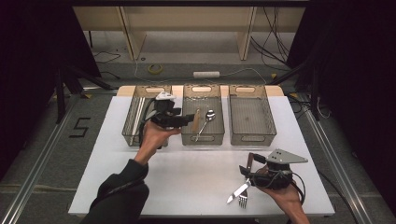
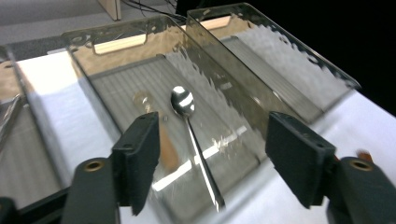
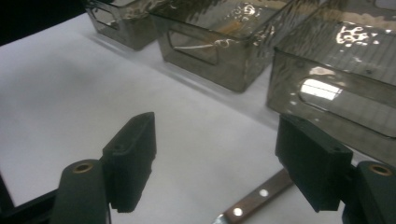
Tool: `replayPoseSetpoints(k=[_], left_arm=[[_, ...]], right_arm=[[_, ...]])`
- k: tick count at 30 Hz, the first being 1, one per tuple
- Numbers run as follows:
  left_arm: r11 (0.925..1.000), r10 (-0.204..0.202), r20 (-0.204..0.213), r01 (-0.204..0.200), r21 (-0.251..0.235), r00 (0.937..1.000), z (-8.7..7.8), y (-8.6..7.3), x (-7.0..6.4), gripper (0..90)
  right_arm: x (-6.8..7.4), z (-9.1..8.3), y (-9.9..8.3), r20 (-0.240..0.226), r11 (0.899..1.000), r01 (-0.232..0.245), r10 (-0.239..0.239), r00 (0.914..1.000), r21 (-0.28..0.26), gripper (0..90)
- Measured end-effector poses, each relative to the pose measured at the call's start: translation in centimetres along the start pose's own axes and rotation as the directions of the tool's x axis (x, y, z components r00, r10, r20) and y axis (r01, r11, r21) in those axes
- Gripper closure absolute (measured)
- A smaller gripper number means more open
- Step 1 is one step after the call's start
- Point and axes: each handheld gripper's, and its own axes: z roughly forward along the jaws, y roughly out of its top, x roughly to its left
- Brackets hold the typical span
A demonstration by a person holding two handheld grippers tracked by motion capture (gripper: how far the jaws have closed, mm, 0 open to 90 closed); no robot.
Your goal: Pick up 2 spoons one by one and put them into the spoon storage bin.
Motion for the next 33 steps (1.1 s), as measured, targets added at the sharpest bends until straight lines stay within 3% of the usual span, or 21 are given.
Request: replayPoseSetpoints(k=[6, 9, 15, 21, 24, 33], left_arm=[[0.9992, -0.007, 0.000, 0.007, -0.039, 1.0000, -3.9, -3.5, 0.5, 31.3], [0.9989, 0.010, -0.028, -0.011, -0.046, 0.9996, -5.0, -4.5, 0.7, 28.9], [0.9947, 0.027, -0.019, -0.029, -0.098, 0.9994, -7.0, -6.4, 1.0, 27.1], [0.9895, 0.082, -0.043, -0.086, -0.116, 0.9957, -8.3, -8.9, 1.2, 23.8], [0.9899, 0.059, -0.020, -0.061, -0.128, 0.9981, -9.0, -10.0, 1.5, 23.0], [0.9857, 0.052, 0.003, -0.051, -0.161, 0.9986, -10.3, -11.9, 1.7, 22.4]], right_arm=[[-1.7, 0.3, 0.3, 0.041, 0.999, -0.010, 0.008, 0.9991, 0.036, 36.7], [-2.4, 0.6, 0.3, 0.039, 0.998, -0.018, 0.016, 0.9991, 0.053, 41.3], [-3.3, 1.7, 0.5, 0.043, 0.995, -0.014, 0.010, 0.9990, 0.100, 51.3], [-3.8, 2.4, 0.5, 0.048, 0.992, -0.002, -0.004, 0.9988, 0.125, 60.1], [-4.0, 2.7, 0.5, 0.051, 0.991, 0.003, -0.010, 0.9986, 0.134, 64.3], [-4.4, 3.6, 0.5, 0.033, 0.985, 0.021, -0.027, 0.9991, 0.172, 75.5]])
